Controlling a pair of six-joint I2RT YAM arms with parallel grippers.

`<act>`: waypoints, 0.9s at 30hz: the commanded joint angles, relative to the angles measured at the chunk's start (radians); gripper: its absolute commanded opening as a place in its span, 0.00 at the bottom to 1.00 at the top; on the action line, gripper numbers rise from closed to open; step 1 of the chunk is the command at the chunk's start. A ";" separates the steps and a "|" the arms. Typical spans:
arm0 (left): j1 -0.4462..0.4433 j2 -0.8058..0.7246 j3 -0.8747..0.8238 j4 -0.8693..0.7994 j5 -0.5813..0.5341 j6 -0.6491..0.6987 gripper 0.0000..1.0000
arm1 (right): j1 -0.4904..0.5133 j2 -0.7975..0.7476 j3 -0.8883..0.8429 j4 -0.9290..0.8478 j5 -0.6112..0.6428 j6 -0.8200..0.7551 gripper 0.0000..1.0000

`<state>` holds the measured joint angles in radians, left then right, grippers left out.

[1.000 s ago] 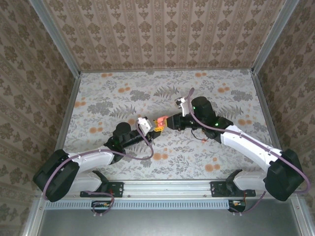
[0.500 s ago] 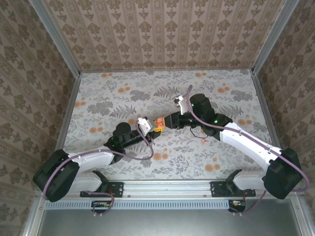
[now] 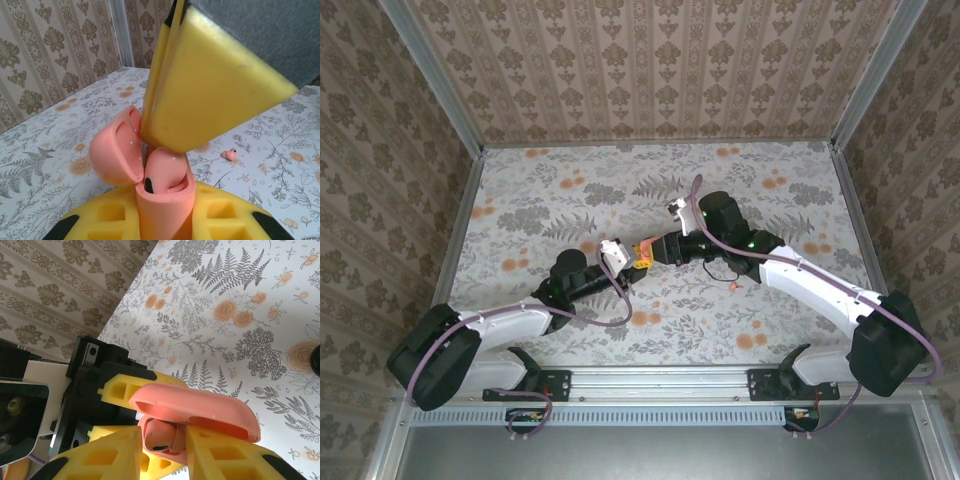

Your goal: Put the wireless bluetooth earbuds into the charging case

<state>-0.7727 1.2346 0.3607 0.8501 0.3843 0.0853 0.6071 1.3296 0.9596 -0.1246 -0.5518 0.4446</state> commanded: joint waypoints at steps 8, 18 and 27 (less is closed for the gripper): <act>-0.005 -0.017 0.011 0.012 -0.001 0.025 0.17 | 0.019 0.023 0.023 -0.001 -0.036 0.007 0.25; -0.004 -0.023 0.002 0.010 -0.005 0.024 0.17 | 0.020 0.014 0.041 -0.038 -0.014 -0.024 0.29; -0.006 -0.010 -0.027 0.010 -0.022 0.035 0.17 | -0.057 -0.096 0.070 -0.231 0.038 -0.099 0.35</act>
<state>-0.7727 1.2346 0.3527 0.8349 0.3721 0.0956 0.5842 1.2938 0.9833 -0.2314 -0.5518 0.3985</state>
